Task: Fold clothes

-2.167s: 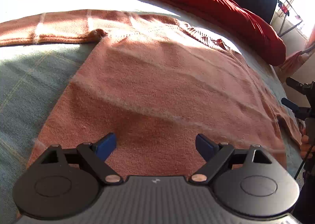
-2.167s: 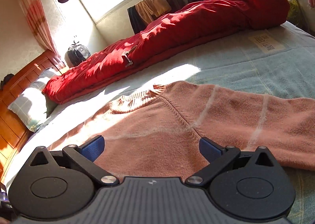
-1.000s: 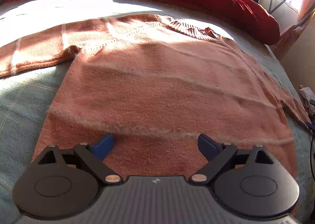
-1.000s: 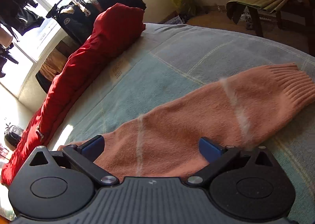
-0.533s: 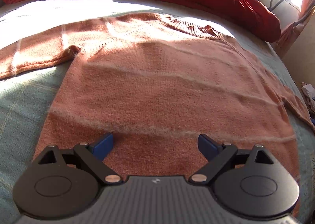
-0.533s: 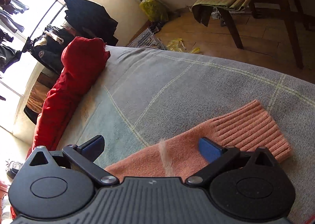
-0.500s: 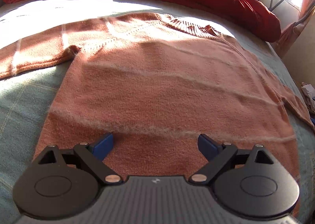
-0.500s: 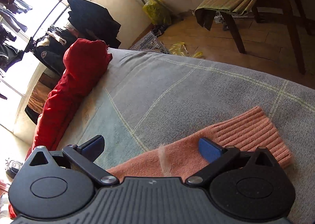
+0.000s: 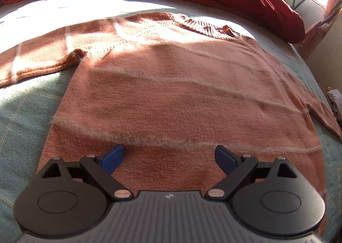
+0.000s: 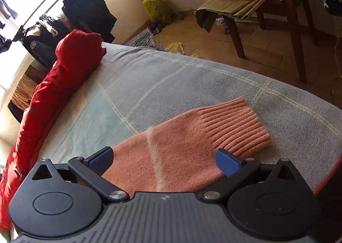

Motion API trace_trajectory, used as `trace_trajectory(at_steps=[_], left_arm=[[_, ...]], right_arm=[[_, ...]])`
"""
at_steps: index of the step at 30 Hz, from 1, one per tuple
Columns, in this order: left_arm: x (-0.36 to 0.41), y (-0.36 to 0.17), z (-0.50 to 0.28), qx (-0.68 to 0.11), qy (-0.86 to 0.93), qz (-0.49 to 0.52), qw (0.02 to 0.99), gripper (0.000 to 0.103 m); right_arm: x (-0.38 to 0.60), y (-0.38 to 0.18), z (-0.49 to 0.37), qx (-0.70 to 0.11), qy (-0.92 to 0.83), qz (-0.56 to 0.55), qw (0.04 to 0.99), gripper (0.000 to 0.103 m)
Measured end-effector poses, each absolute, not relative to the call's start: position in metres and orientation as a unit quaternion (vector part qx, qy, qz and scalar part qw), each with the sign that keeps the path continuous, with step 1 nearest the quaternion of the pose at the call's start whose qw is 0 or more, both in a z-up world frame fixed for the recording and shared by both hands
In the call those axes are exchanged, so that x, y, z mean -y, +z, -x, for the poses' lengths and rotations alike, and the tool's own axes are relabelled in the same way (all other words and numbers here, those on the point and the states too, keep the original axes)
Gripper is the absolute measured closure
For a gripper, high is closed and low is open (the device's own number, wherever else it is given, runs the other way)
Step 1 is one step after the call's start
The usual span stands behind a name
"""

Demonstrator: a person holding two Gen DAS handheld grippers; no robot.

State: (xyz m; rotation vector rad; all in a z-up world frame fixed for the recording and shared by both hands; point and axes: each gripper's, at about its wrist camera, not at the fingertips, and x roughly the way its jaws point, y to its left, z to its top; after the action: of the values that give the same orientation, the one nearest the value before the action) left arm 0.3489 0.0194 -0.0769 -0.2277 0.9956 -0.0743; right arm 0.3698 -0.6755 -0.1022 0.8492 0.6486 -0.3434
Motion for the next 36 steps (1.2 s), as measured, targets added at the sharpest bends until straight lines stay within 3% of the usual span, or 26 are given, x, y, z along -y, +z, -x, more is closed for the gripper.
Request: trace_trajectory(at_steps=[4,11,17,21,27,36], left_arm=[[-0.019,-0.078,-0.348,-0.474,-0.036,0.107,0.873,0.011],[-0.023,-0.078,-0.346,-0.473,-0.038,0.113,0.873,0.011],[-0.020,-0.079,-0.345,-0.472,-0.038,0.104,0.874,0.010],[-0.022,-0.079,-0.344,-0.470,-0.042,0.109,0.875,0.010],[-0.022,-0.081,-0.346,-0.469,-0.046,0.111,0.875,0.007],[-0.025,-0.082,-0.344,-0.463,-0.051,0.119,0.877,0.006]], right_arm=[[0.662,-0.089,-0.371,-0.285,-0.131,-0.416,0.854,0.000],[0.614,-0.078,-0.408,-0.321,-0.096,-0.371,0.866,0.000],[0.514,-0.070,-0.465,-0.387,-0.078,-0.123,0.910,0.000],[0.493,-0.100,-0.496,-0.430,-0.096,-0.051,0.896,0.000],[0.503,-0.084,-0.518,-0.434,-0.109,-0.122,0.886,0.000],[0.392,-0.039,-0.538,-0.439,0.126,-0.153,0.876,0.000]])
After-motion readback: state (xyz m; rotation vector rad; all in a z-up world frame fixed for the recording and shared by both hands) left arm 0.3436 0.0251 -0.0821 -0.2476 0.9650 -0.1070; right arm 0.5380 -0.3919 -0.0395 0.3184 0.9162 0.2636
